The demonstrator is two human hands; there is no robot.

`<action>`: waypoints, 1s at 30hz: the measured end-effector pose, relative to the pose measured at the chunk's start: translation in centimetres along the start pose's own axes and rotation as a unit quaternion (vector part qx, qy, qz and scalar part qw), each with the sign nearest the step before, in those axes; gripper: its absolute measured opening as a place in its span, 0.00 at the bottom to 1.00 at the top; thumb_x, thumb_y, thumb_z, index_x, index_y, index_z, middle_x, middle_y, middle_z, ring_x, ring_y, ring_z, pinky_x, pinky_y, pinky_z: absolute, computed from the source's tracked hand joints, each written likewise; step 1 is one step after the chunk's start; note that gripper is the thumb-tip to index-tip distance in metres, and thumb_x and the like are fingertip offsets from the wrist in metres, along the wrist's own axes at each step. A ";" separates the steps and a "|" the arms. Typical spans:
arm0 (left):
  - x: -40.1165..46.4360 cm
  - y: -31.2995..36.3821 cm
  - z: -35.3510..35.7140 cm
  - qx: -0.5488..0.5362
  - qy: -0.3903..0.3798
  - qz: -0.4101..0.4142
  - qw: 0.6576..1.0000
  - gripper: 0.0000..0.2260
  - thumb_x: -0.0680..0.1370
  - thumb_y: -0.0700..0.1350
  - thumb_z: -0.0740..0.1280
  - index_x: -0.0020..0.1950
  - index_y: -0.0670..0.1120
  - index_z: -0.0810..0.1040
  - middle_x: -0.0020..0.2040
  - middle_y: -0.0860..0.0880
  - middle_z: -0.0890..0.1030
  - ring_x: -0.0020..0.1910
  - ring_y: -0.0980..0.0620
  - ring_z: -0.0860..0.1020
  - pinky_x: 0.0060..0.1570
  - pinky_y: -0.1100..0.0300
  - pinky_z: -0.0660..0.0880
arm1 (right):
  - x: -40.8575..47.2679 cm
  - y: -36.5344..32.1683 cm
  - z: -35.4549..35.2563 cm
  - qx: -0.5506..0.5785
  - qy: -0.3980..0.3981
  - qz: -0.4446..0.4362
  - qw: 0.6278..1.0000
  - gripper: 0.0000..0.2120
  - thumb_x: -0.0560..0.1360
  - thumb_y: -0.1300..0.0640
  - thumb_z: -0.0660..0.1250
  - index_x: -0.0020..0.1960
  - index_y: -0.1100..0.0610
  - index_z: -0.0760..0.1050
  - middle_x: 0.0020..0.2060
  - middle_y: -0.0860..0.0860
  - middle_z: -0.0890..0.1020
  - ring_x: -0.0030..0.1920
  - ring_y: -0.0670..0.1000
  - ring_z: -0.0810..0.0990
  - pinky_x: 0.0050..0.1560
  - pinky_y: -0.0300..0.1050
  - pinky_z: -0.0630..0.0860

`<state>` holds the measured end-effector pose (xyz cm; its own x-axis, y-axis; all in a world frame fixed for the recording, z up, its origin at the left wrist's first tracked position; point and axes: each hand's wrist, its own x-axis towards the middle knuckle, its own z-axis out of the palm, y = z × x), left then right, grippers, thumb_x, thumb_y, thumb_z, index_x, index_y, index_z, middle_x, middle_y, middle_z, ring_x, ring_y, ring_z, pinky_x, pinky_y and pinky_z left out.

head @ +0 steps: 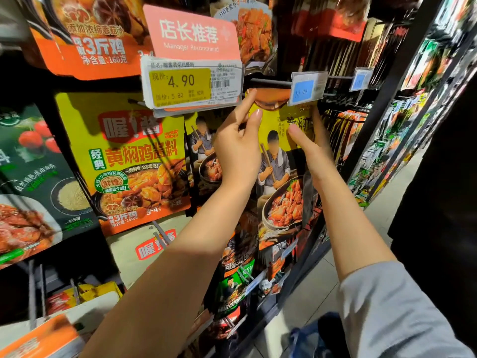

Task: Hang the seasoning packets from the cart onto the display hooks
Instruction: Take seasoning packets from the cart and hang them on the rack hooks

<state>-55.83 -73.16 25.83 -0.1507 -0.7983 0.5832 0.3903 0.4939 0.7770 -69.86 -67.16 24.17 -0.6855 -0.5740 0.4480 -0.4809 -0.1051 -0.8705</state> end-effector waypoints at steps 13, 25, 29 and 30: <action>3.3 -3.0 -2.0 0.107 0.031 -0.032 0.993 0.13 0.77 0.43 0.65 0.60 0.44 0.80 0.56 0.48 0.82 0.54 0.51 0.80 0.51 0.67 0.73 | -0.2 0.2 4.9 -0.204 0.072 0.001 0.976 0.41 0.71 0.31 0.60 0.77 0.49 0.51 0.76 0.56 0.50 0.76 0.56 0.49 0.73 0.61 0.53; -4.3 -2.1 -14.1 0.213 -0.076 -0.159 0.961 0.14 0.79 0.40 0.66 0.61 0.53 0.73 0.56 0.52 0.76 0.43 0.72 0.76 0.37 0.80 0.69 | 5.2 3.1 13.4 -0.171 -0.063 0.065 0.981 0.59 0.58 0.19 0.60 0.77 0.51 0.46 0.77 0.54 0.51 0.76 0.55 0.50 0.74 0.57 0.52; -5.5 -0.9 -18.0 0.238 -0.048 -0.149 0.959 0.16 0.78 0.39 0.67 0.64 0.53 0.75 0.56 0.59 0.78 0.47 0.74 0.74 0.42 0.80 0.68 | 3.9 4.0 16.5 -0.217 -0.118 0.052 0.968 0.48 0.69 0.34 0.67 0.78 0.53 0.45 0.77 0.59 0.48 0.76 0.56 0.48 0.74 0.52 0.49; -5.7 -0.6 -18.8 0.249 -0.043 -0.148 0.956 0.16 0.78 0.40 0.67 0.62 0.55 0.75 0.54 0.60 0.78 0.45 0.73 0.76 0.41 0.79 0.69 | 3.4 3.9 17.0 -0.215 -0.118 0.063 0.967 0.46 0.71 0.36 0.66 0.78 0.52 0.45 0.77 0.57 0.47 0.76 0.56 0.48 0.73 0.52 0.50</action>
<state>-38.13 -75.40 17.57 -0.2699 -0.9080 0.3205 -0.1582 0.3701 0.9154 -64.75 -83.35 18.77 -0.6330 -0.7357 0.2408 -0.6199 0.2954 -0.7270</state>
